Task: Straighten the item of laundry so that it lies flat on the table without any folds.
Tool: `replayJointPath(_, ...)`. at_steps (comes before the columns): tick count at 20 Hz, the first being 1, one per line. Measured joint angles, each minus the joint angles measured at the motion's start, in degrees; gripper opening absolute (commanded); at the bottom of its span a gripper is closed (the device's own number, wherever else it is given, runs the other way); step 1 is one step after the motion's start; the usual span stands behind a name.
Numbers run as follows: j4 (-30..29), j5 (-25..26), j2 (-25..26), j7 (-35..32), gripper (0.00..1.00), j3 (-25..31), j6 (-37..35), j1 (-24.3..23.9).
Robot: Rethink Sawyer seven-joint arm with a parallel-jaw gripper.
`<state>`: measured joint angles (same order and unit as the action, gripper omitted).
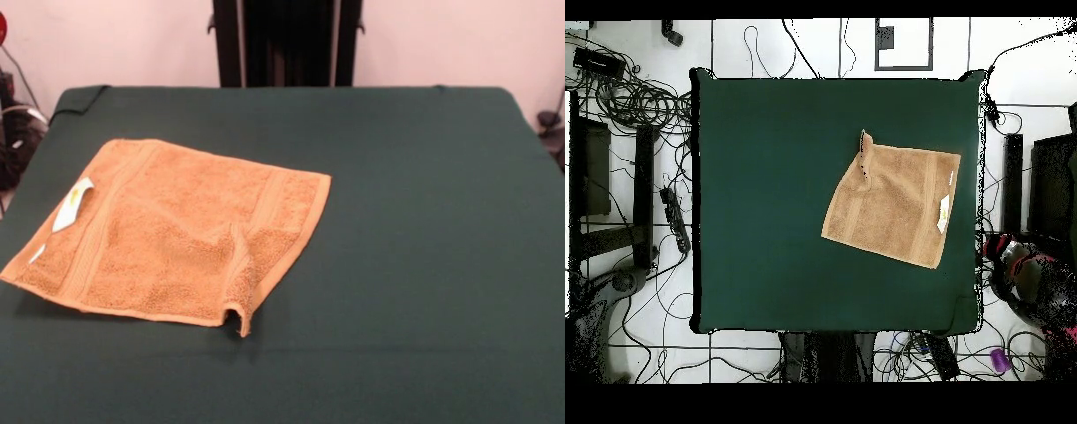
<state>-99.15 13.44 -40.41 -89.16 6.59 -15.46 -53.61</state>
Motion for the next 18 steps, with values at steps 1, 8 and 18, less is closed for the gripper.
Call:
replayJointPath(1,-0.16,-0.68,0.05,-0.74,1.00,-0.44,0.60,0.41)
replayJointPath(8,-0.62,-5.26,1.49,-4.58,1.00,-4.15,3.75,4.02)
replayJointPath(18,-1.22,-11.01,4.09,-9.21,1.00,-7.45,7.12,8.25)
